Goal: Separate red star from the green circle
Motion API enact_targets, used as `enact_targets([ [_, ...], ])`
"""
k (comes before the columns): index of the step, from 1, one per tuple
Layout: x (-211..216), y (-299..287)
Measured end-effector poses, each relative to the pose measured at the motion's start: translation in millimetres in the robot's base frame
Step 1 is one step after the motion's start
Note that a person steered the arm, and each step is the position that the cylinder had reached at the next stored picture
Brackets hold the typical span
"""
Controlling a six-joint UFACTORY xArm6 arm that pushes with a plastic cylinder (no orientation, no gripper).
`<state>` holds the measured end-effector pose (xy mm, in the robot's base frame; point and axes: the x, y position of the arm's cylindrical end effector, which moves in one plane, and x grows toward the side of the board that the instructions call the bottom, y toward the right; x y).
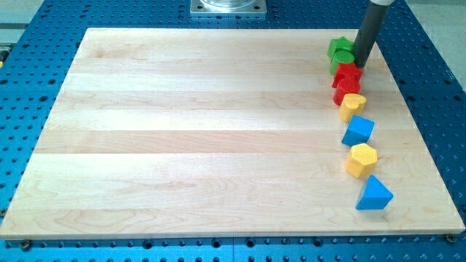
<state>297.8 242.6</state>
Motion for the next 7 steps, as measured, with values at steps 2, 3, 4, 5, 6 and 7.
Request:
enact_targets([
  [2, -0.5, 1.0],
  [3, 16.4, 1.0],
  [4, 41.8, -0.7],
  [5, 69.4, 0.4],
  [6, 71.2, -63.4],
  [7, 37.5, -67.3],
])
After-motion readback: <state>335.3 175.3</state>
